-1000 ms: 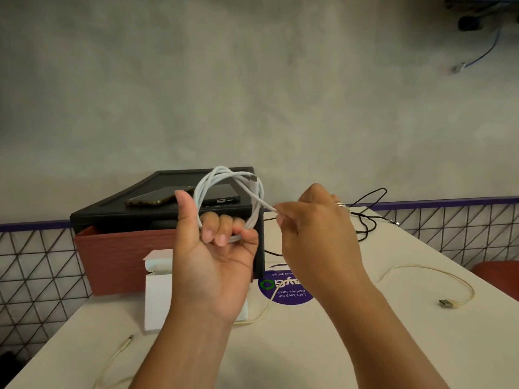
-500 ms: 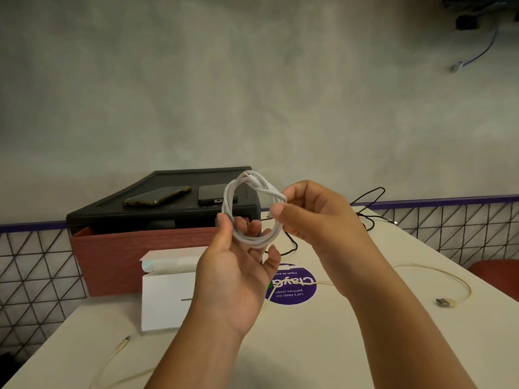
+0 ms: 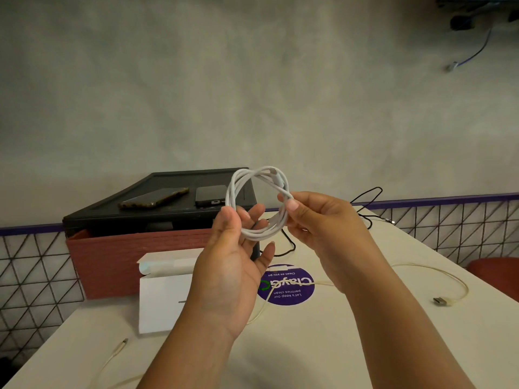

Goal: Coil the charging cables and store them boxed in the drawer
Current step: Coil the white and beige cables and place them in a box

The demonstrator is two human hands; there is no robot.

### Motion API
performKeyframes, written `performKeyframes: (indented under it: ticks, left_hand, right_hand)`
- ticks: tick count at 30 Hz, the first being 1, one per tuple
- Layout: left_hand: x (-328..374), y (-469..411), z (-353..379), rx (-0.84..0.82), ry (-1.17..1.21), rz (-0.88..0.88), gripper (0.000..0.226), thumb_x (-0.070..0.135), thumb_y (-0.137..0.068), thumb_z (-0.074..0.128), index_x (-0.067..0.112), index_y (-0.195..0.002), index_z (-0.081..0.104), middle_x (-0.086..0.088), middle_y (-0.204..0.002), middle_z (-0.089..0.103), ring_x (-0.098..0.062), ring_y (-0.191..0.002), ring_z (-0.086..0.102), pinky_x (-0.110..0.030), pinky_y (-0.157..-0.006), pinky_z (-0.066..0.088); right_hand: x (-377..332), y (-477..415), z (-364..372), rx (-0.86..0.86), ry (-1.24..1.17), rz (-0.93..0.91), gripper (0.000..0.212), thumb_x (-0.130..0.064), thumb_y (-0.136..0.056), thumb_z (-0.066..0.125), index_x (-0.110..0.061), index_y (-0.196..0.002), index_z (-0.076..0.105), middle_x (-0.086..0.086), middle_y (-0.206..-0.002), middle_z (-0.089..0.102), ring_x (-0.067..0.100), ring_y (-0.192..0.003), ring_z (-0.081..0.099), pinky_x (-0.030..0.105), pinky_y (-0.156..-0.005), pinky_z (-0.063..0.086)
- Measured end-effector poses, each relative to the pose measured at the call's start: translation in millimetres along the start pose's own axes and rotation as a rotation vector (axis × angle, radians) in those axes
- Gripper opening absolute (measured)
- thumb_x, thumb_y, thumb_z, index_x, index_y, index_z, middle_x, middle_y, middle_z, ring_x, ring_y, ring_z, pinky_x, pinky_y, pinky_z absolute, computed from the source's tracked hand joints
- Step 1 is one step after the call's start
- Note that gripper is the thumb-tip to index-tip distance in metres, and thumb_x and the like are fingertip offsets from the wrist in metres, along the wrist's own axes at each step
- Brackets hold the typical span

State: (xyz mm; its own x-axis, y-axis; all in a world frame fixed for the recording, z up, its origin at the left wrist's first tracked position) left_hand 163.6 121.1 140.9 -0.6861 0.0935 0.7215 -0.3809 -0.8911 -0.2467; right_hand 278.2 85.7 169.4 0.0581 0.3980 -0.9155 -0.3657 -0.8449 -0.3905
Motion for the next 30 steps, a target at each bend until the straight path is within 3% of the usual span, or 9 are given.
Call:
performKeyframes:
  ticks: [4,11,18,23,26,28,30]
  left_hand:
    - [0,0,-3,0.052,-0.068,0.030,0.023,0.043,-0.072,0.050,0.028,-0.064,0.065,0.003,-0.095,0.068,-0.014,-0.095,0.060,-0.030,-0.075,0.043]
    - [-1,-6,-8,0.028,0.010,-0.019,0.019,0.035,-0.072,0.051,0.017,-0.075,0.058,-0.004,-0.088,0.067,-0.016,-0.090,0.060,-0.030,-0.085,0.045]
    - [-1,-7,-6,-0.008,0.121,-0.041,0.016,0.026,-0.073,0.055,0.011,-0.075,0.062,-0.004,-0.075,0.067,-0.015,-0.076,0.063,-0.032,-0.081,0.051]
    - [-4,-7,-9,0.006,-0.010,-0.067,0.018,0.012,-0.090,0.049,0.012,-0.091,0.067,0.000,-0.076,0.066,-0.009,-0.066,0.059,-0.022,-0.064,0.054]
    - [-8,-11,-16,0.030,-0.241,-0.030,0.025,0.003,-0.092,0.050,0.020,-0.106,0.061,0.004,-0.085,0.066,-0.006,-0.069,0.061,-0.020,-0.059,0.054]
    - [-17,-15,-24,0.041,-0.470,-0.008,0.040,0.006,-0.092,0.053,0.031,-0.123,0.049,0.004,-0.099,0.066,-0.009,-0.079,0.065,-0.022,-0.062,0.054]
    - [-31,-19,-31,0.032,-0.704,-0.045,0.048,0.009,-0.092,0.056,0.035,-0.128,0.042,0.002,-0.106,0.062,-0.014,-0.085,0.066,-0.025,-0.067,0.056]
  right_hand:
    - [5,1,5,-0.055,-0.051,0.042,0.018,-0.002,-0.084,0.061,-0.019,-0.088,0.069,0.001,-0.079,0.070,0.011,-0.078,0.067,0.024,-0.080,0.053]
    - [9,2,6,-0.038,-0.251,0.108,0.018,0.004,-0.084,0.058,-0.012,-0.089,0.066,0.006,-0.080,0.065,0.014,-0.073,0.067,0.018,-0.062,0.053]
    - [10,2,13,-0.090,-0.421,0.144,0.028,0.011,-0.086,0.048,-0.011,-0.096,0.061,0.005,-0.072,0.062,0.012,-0.060,0.064,0.022,-0.057,0.054]
    - [13,0,6,-0.073,-0.459,0.174,0.033,0.011,-0.087,0.045,-0.010,-0.105,0.062,0.007,-0.075,0.061,0.013,-0.056,0.060,0.024,-0.056,0.054]
    - [19,-2,-7,0.021,-0.278,0.192,0.035,0.013,-0.087,0.046,-0.009,-0.111,0.059,0.008,-0.076,0.058,0.016,-0.058,0.060,0.026,-0.055,0.053]
    - [32,-5,-16,0.074,-0.014,0.235,0.033,0.013,-0.087,0.045,-0.010,-0.109,0.058,0.008,-0.075,0.057,0.017,-0.059,0.059,0.029,-0.059,0.052]
    - [52,-8,-23,0.067,0.276,0.324,0.028,0.010,-0.088,0.047,-0.012,-0.102,0.058,0.009,-0.073,0.059,0.017,-0.059,0.061,0.030,-0.060,0.052]
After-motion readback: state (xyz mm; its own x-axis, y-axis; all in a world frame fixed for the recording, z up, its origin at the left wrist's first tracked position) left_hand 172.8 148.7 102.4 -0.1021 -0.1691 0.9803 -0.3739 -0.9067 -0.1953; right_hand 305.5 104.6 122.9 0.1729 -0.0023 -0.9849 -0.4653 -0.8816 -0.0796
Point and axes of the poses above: each hand's wrist, its own y-axis away from the middle knuckle, its own z-axis out of the palm, x = y × z, the point moved 7 cm from there along -y, towards the middle knuckle
